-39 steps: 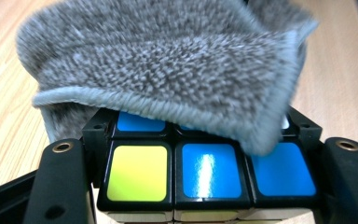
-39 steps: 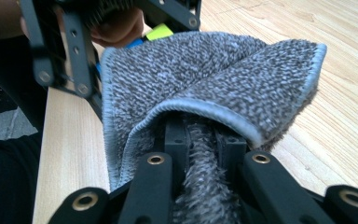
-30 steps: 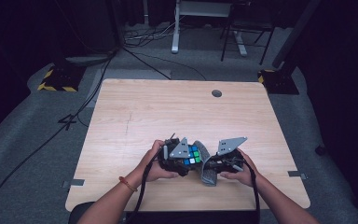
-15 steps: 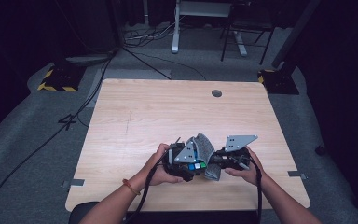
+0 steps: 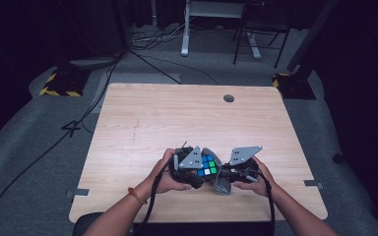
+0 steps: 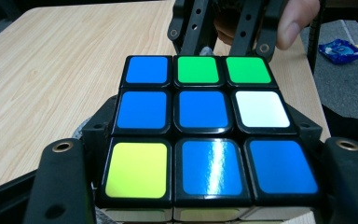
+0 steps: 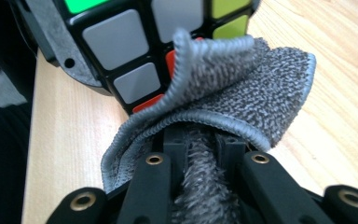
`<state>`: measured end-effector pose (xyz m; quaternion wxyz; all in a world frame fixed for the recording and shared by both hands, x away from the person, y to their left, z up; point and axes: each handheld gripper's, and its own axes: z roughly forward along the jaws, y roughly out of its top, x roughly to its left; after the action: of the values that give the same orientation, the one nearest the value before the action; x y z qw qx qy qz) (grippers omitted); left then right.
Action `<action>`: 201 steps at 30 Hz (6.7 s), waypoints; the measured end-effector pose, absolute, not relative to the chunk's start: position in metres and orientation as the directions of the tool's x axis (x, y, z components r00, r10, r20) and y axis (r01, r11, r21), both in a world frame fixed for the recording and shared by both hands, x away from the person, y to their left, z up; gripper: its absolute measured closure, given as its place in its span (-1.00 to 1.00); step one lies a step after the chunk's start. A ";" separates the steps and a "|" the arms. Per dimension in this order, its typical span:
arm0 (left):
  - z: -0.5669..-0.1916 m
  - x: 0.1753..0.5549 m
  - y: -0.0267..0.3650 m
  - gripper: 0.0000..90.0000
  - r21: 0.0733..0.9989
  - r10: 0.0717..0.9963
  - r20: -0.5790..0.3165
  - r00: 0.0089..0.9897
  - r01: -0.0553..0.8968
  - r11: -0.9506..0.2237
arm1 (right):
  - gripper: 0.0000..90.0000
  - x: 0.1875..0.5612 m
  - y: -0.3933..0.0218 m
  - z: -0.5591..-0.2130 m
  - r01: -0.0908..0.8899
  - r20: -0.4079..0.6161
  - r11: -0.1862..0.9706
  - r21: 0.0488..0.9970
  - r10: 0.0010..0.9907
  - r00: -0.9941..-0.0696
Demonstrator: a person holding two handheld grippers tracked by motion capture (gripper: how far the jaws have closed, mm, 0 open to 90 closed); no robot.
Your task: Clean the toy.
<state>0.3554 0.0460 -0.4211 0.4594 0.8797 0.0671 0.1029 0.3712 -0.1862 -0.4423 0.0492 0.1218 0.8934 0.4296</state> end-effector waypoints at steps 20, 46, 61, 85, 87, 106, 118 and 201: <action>-0.435 0.359 0.040 -0.26 0.761 0.218 0.148 0.965 0.030 -0.648 | 0.75 0.373 -0.201 -0.426 0.187 0.042 0.509 0.840 0.282 -0.958; -0.444 0.359 0.036 -0.26 0.767 0.178 0.126 0.976 0.018 -0.642 | 0.76 0.377 -0.201 -0.432 0.192 0.021 0.536 0.822 0.308 -0.951; -0.433 0.360 0.044 -0.26 0.814 0.195 0.124 0.973 0.013 -0.581 | 0.75 0.377 -0.187 -0.453 0.183 0.043 0.637 0.749 0.230 -0.972; -0.454 0.363 0.030 -0.27 0.709 0.172 0.137 0.975 0.025 -0.704 | 0.76 0.366 -0.200 -0.424 0.117 0.007 0.500 0.858 0.217 -0.976; -0.457 0.361 0.026 -0.26 0.692 0.162 0.146 0.976 0.016 -0.722 | 0.75 0.364 -0.198 -0.423 0.111 0.006 0.496 0.861 0.209 -0.978; -0.429 0.358 0.044 -0.26 0.794 0.209 0.160 0.965 0.000 -0.608 | 0.74 0.382 -0.195 -0.452 0.225 0.070 0.583 0.780 0.275 -0.959; -0.432 0.364 0.046 -0.31 0.823 0.213 0.086 0.973 0.051 -0.566 | 0.75 0.383 -0.196 -0.454 0.272 0.168 0.509 0.817 0.241 -0.956; -0.433 0.369 0.052 -0.27 0.815 0.186 0.112 0.976 0.016 -0.579 | 0.72 0.370 -0.187 -0.450 0.193 0.056 0.574 0.795 0.247 -0.967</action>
<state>0.3687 0.0517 -0.4332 0.4550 0.8838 0.0572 0.0929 0.3698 -0.1865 -0.4502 0.0305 0.1242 0.8867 0.4443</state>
